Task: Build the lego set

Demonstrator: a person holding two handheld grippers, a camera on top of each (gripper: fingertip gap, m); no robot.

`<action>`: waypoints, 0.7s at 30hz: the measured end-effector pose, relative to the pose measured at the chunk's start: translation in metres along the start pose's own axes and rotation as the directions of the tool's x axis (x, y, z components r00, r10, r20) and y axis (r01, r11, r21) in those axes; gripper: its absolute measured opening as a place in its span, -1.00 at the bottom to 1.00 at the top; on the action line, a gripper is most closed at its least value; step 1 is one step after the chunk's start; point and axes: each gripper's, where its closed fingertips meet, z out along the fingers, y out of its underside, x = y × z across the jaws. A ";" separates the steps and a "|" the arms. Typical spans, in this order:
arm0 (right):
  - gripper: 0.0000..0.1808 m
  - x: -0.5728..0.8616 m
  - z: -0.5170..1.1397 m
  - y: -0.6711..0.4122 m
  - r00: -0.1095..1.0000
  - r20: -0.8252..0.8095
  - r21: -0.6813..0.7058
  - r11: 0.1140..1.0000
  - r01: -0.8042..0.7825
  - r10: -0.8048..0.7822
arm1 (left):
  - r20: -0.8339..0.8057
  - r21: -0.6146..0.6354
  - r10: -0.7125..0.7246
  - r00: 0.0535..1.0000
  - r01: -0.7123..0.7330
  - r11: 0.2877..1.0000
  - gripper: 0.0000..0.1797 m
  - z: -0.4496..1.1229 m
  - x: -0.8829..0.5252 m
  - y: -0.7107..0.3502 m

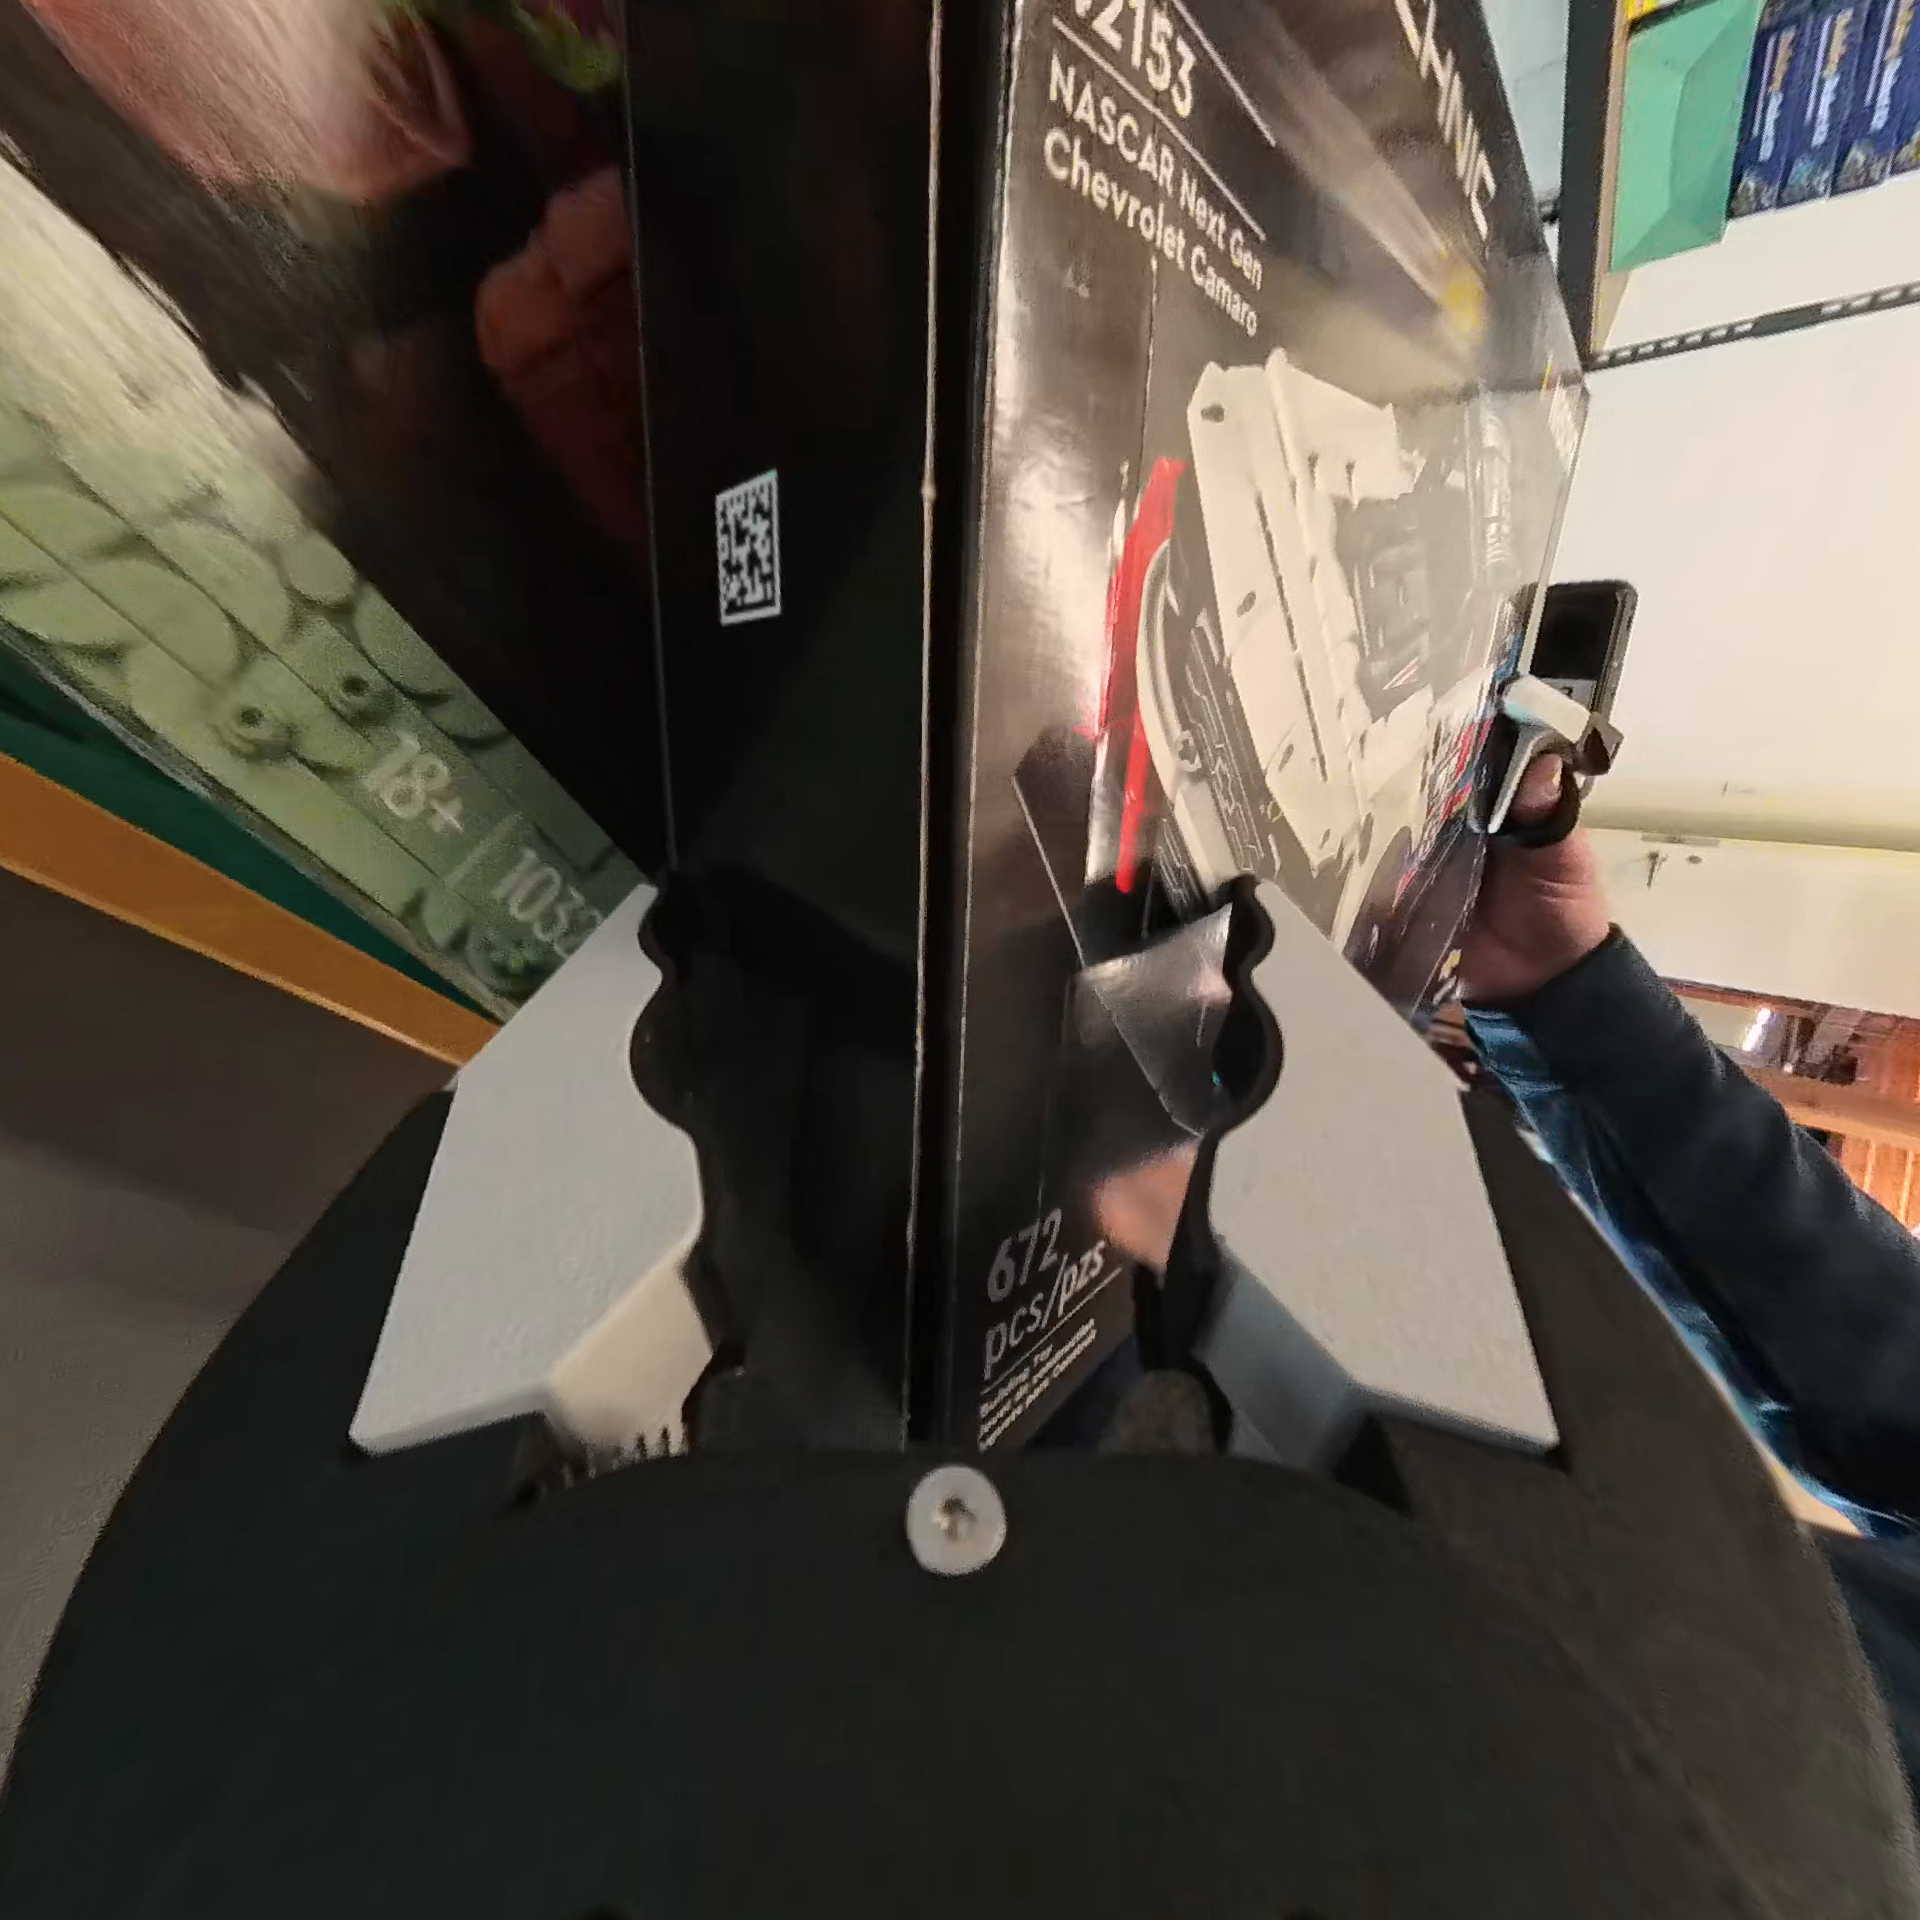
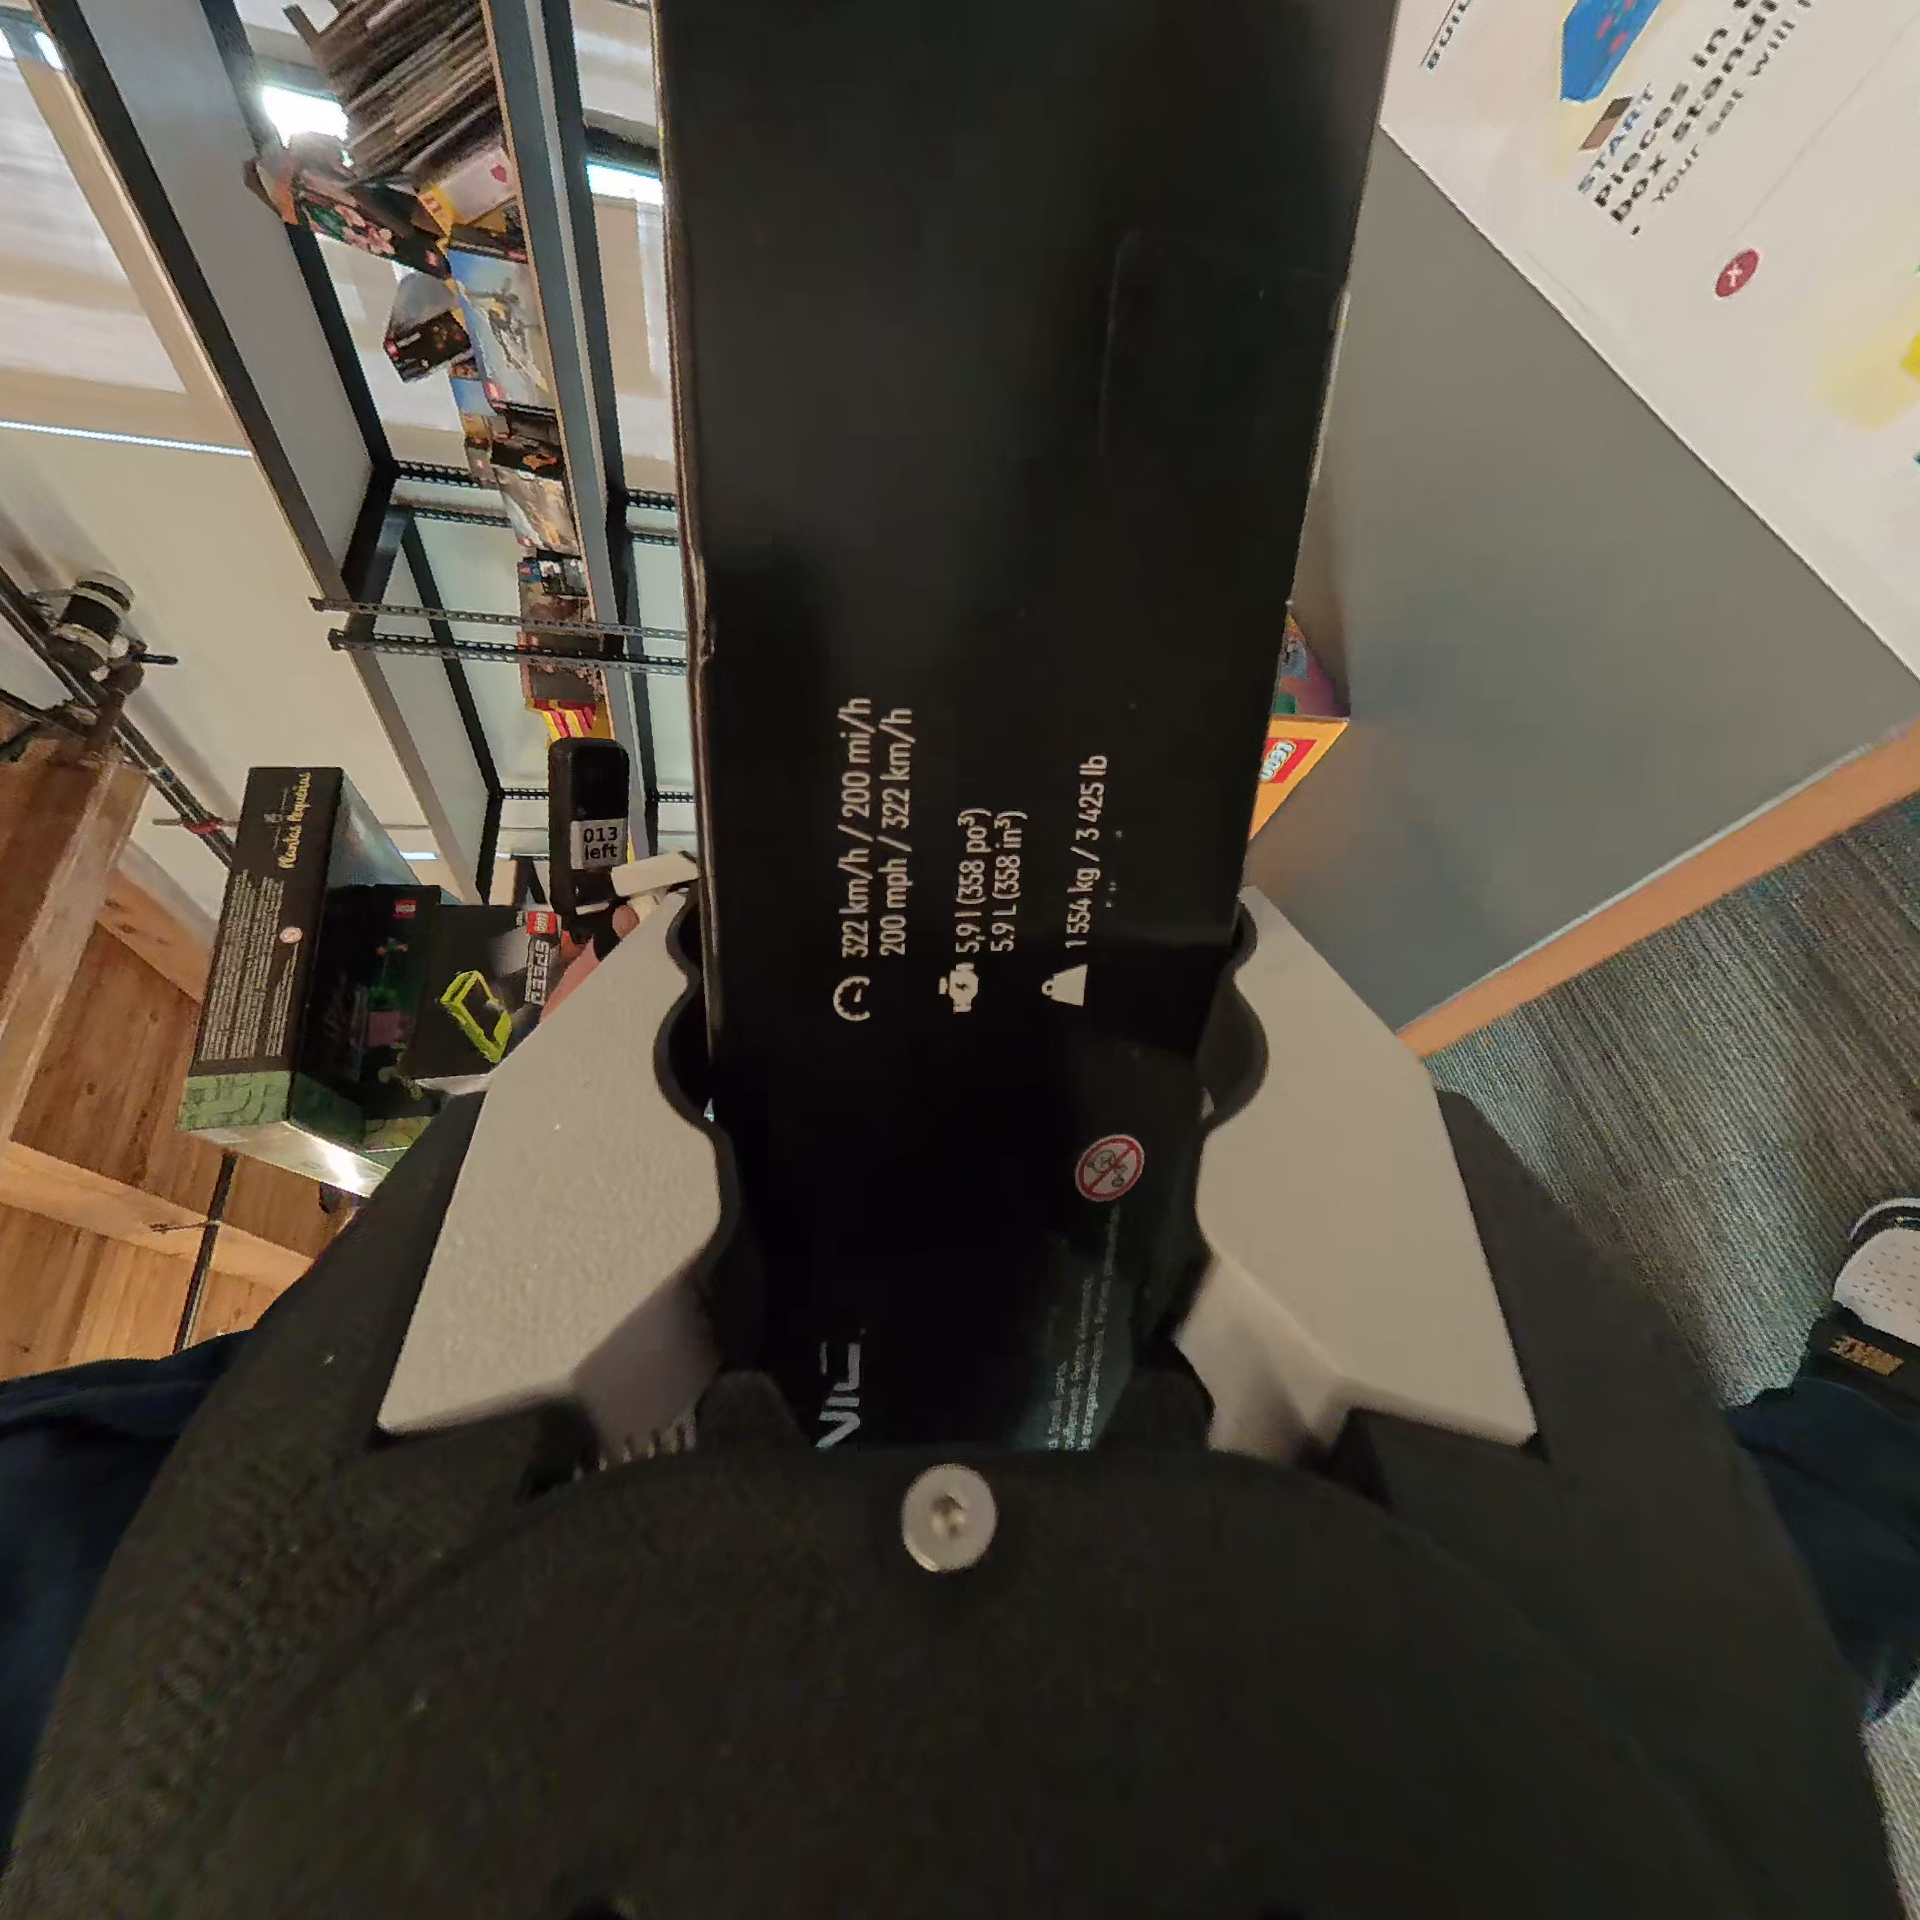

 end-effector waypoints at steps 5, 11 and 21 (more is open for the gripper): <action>0.05 0.000 -0.021 0.019 1.000 0.015 0.016 1.000 0.011 -0.012 | -0.073 0.030 -0.056 0.996 0.058 0.998 0.05 -0.003 0.009 0.026; 0.04 -0.008 -0.041 0.024 0.998 0.047 0.096 0.994 0.047 -0.052 | -0.104 0.100 -0.016 0.994 0.026 0.995 0.01 -0.007 0.028 0.033; 0.04 -0.087 -0.083 -0.011 0.967 0.149 0.282 0.946 0.160 -0.208 | -0.105 0.313 0.205 0.973 -0.163 0.936 -0.01 -0.049 0.126 -0.026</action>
